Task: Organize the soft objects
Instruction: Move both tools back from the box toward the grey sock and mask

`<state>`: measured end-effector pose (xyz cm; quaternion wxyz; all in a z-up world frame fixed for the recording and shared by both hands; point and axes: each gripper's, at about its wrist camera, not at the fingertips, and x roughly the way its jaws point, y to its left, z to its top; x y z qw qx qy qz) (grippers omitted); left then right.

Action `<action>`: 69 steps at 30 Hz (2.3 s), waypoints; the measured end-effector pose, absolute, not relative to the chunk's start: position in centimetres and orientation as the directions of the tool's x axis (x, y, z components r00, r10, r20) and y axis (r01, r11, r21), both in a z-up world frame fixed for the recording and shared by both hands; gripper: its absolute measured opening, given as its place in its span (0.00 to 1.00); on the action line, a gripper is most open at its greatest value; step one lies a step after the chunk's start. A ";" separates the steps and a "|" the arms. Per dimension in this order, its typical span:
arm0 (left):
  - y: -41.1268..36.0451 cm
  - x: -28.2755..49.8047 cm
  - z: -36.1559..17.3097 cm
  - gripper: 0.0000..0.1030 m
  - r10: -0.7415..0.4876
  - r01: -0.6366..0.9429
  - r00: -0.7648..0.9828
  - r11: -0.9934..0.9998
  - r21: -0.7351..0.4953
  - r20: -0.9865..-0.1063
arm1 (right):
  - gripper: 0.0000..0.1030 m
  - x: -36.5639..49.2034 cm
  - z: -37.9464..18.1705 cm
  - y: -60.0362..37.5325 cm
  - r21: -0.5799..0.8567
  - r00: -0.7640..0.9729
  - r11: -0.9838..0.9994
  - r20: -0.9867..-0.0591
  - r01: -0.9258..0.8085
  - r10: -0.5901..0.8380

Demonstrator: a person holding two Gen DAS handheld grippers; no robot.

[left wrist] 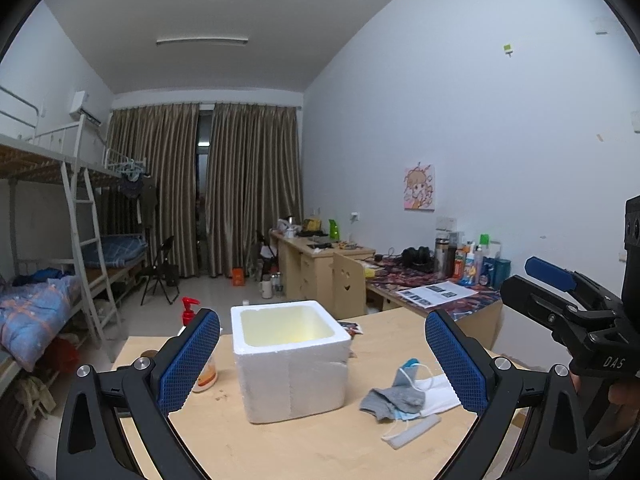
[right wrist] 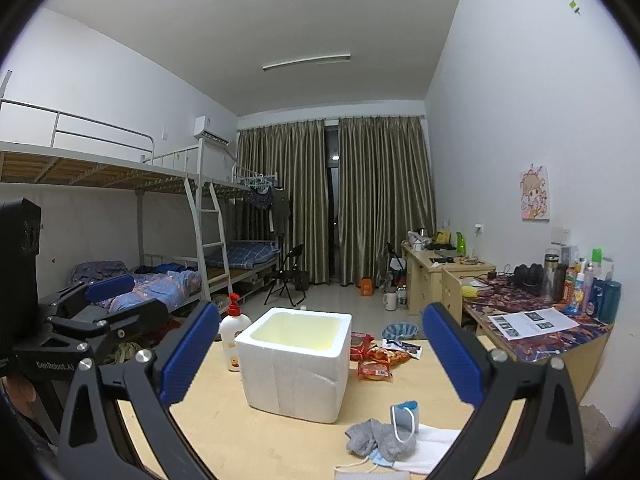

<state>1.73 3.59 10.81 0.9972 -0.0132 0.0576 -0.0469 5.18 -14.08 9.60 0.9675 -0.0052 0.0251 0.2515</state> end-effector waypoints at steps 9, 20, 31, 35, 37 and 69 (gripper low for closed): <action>2.4 -1.3 10.1 1.00 -0.141 0.138 0.984 0.990 -0.041 -0.105 | 1.00 1.5 8.5 -15.1 -0.014 0.892 0.892 -0.031 -0.452 0.452; 1.1 -3.2 8.6 1.00 -0.183 0.179 0.978 0.983 -0.048 -0.098 | 1.00 -1.0 6.7 -16.8 -0.004 0.905 0.905 -0.024 -0.426 0.425; -0.1 -2.0 4.8 1.00 -0.241 0.233 0.961 0.970 -0.068 -0.139 | 1.00 -0.8 3.8 -17.8 0.005 0.918 0.921 -0.070 -0.390 0.390; -0.6 -0.5 4.0 1.00 -0.257 0.249 0.950 0.966 -0.063 -0.180 | 1.00 -0.1 2.7 -18.0 0.007 0.923 0.928 -0.101 -0.372 0.371; -0.9 0.4 3.4 1.00 -0.262 0.255 0.944 0.965 -0.062 -0.201 | 1.00 0.4 2.3 -18.1 0.016 0.923 0.929 -0.111 -0.370 0.369; -5.5 14.7 -6.9 1.00 -0.399 0.417 0.770 0.905 -0.080 -0.497 | 1.00 11.6 -5.1 -22.4 0.098 0.892 0.967 -0.375 -0.233 0.253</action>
